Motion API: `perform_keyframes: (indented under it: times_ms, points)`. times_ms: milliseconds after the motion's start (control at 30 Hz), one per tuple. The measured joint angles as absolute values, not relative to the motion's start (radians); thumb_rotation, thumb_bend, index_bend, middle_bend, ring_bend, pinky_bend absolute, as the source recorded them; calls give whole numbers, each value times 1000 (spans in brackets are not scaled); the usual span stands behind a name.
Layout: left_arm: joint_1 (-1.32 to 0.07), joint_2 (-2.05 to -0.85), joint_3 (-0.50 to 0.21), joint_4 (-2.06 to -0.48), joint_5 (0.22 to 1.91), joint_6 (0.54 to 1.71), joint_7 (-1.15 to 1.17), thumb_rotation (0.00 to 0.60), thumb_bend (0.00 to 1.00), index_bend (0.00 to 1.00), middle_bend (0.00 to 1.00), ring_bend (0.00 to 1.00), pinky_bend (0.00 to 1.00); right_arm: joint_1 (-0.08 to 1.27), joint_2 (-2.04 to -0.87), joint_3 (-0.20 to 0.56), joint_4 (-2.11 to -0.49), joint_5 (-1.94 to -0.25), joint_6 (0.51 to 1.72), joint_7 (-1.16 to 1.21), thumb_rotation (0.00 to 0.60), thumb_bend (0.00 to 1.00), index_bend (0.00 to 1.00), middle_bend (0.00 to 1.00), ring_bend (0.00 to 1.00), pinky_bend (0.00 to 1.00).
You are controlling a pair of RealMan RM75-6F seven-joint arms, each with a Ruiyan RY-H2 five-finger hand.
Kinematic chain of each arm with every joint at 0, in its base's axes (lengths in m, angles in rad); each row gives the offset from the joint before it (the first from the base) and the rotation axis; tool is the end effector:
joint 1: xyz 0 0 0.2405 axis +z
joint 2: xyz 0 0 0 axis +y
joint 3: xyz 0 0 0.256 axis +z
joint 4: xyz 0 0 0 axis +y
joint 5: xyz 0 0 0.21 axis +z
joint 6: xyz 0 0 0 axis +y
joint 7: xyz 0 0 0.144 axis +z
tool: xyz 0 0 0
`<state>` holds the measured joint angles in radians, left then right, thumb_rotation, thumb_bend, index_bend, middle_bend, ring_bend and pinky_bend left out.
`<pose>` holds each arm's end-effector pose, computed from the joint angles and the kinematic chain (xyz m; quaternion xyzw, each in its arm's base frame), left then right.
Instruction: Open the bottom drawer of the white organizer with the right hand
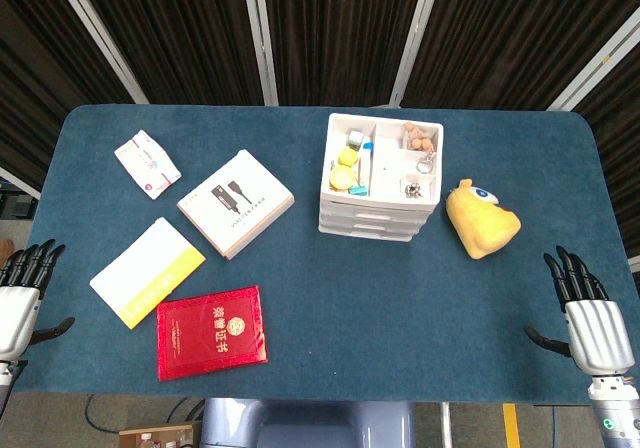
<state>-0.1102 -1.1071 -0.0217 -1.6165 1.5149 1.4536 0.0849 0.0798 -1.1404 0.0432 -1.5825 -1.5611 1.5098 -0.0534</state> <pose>-0.3087 0.1827 0.1538 -0.6319 -0.3650 -0.3545 0.5846 -0.3070 -0.1781 0.1538 0.6184 -0.3520 0.3860 0.5871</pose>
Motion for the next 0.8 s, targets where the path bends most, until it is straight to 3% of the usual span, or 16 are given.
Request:
perform_keyframes:
  times_ms: [567, 633, 667, 700, 767, 800]
  points:
    - [-117, -1112, -27, -1618, 1509, 1447, 78, 600, 6, 8, 0, 0, 60, 76, -1132, 41, -1612, -1547, 1497, -31, 600, 163, 0, 24, 18, 215]
    - [-117, -1111, -27, -1619, 1507, 1446, 74, 600, 6, 6, 0, 0, 60, 77, -1130, 40, -1629, -1542, 1489, -12, 600, 165, 0, 138, 127, 336]
    - [-116, -1110, -27, -1620, 1507, 1447, 72, 600, 6, 5, 0, 0, 60, 77, -1128, 40, -1640, -1539, 1484, -1, 600, 178, 0, 246, 236, 452]
    - [-116, -1110, -27, -1622, 1507, 1448, 70, 600, 6, 4, 0, 0, 60, 79, -1126, 39, -1658, -1535, 1476, 16, 600, 209, 0, 354, 352, 569]
    - [-115, -1109, -28, -1625, 1511, 1454, 66, 600, 5, 2, 0, 0, 60, 81, -1121, 37, -1692, -1528, 1461, 44, 600, 274, 0, 462, 473, 672]
    - [-115, -1109, -28, -1625, 1513, 1457, 66, 600, 5, 1, 0, 0, 60, 84, -1118, 36, -1714, -1523, 1449, 64, 600, 356, 0, 561, 579, 755]
